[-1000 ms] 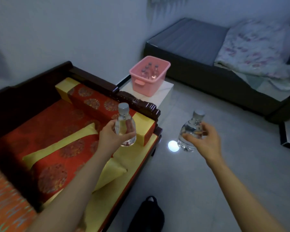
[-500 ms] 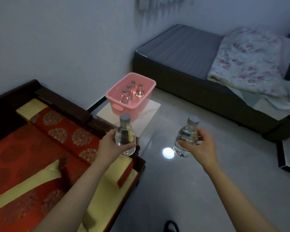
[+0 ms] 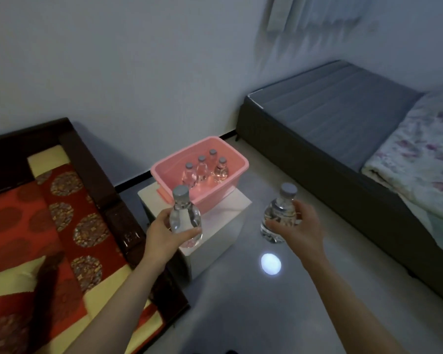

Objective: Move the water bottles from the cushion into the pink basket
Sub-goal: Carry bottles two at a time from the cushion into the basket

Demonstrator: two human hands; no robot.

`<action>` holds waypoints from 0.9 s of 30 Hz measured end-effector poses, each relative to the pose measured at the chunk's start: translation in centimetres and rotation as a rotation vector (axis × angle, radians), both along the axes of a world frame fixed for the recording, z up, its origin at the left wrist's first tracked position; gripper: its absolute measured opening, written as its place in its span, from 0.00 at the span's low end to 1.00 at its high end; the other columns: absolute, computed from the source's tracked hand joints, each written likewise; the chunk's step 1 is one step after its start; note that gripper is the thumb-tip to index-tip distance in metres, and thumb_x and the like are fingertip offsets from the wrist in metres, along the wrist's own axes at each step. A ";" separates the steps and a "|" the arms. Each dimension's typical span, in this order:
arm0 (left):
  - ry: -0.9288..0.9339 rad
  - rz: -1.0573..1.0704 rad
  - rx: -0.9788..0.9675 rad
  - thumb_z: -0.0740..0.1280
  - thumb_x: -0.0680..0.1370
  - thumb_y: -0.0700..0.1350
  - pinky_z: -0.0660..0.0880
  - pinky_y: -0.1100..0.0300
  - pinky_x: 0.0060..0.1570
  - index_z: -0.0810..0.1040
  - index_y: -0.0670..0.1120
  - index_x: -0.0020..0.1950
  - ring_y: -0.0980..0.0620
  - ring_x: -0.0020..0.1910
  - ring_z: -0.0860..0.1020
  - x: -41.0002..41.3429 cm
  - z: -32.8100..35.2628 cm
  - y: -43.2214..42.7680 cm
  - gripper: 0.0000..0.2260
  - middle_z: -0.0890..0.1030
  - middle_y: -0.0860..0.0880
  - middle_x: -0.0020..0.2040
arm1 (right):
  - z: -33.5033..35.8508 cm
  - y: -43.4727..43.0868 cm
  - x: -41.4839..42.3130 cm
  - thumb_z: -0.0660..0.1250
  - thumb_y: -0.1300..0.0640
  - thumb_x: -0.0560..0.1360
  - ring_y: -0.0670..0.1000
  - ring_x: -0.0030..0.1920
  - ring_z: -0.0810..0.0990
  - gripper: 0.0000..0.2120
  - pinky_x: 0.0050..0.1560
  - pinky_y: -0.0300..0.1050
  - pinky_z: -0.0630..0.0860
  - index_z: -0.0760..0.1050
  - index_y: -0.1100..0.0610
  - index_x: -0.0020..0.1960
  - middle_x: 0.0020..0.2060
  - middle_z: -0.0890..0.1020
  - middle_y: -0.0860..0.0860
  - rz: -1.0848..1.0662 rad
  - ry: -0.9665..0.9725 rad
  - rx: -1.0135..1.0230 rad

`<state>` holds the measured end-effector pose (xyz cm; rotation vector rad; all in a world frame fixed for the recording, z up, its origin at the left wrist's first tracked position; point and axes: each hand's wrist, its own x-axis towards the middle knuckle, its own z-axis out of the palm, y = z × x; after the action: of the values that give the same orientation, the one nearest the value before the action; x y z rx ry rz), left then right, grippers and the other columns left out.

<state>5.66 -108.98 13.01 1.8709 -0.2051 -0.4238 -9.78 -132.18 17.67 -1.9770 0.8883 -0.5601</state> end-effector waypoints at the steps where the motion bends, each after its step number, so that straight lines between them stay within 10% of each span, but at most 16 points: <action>1: 0.003 0.025 0.003 0.81 0.61 0.44 0.70 0.69 0.39 0.76 0.45 0.60 0.61 0.45 0.77 0.1 -0.1 -0.9 0.30 0.80 0.55 0.47 | -0.1 -1.3 0.8 0.81 0.57 0.60 0.48 0.48 0.78 0.26 0.51 0.48 0.76 0.73 0.48 0.54 0.49 0.76 0.48 0.019 0.000 0.012; 5: -0.003 0.092 -0.003 0.81 0.61 0.41 0.71 0.76 0.35 0.75 0.45 0.60 0.62 0.46 0.77 2.6 0.0 -4.2 0.29 0.79 0.55 0.48 | -0.9 -6.1 5.5 0.81 0.56 0.59 0.47 0.48 0.79 0.26 0.54 0.54 0.78 0.71 0.42 0.49 0.49 0.77 0.46 0.089 -0.007 0.064; 14: 0.026 0.282 0.006 0.77 0.52 0.55 0.76 0.59 0.47 0.74 0.49 0.58 0.54 0.48 0.80 10.7 -3.0 -8.7 0.35 0.81 0.51 0.51 | -3.8 -11.8 17.6 0.82 0.54 0.58 0.41 0.43 0.81 0.22 0.48 0.45 0.77 0.74 0.42 0.44 0.45 0.82 0.43 0.228 0.020 0.143; 20: 0.070 0.397 0.009 0.78 0.62 0.38 0.74 0.61 0.45 0.69 0.50 0.56 0.55 0.46 0.80 16.9 -6.3 -13.5 0.28 0.79 0.53 0.49 | -5.8 -15.5 26.5 0.79 0.65 0.61 0.34 0.32 0.79 0.18 0.35 0.30 0.75 0.74 0.47 0.36 0.33 0.80 0.41 0.334 0.031 0.169; 27: 0.100 0.473 0.140 0.79 0.62 0.40 0.73 0.62 0.45 0.69 0.45 0.59 0.53 0.48 0.77 20.6 -10.3 -16.4 0.30 0.76 0.51 0.51 | -12.4 -17.3 32.9 0.81 0.47 0.56 0.46 0.44 0.84 0.23 0.47 0.51 0.82 0.78 0.48 0.48 0.43 0.85 0.46 0.408 0.206 0.240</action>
<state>26.23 -125.39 2.71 1.9532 0.3380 -0.2069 23.08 -149.45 5.32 -1.9416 0.6120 -0.0156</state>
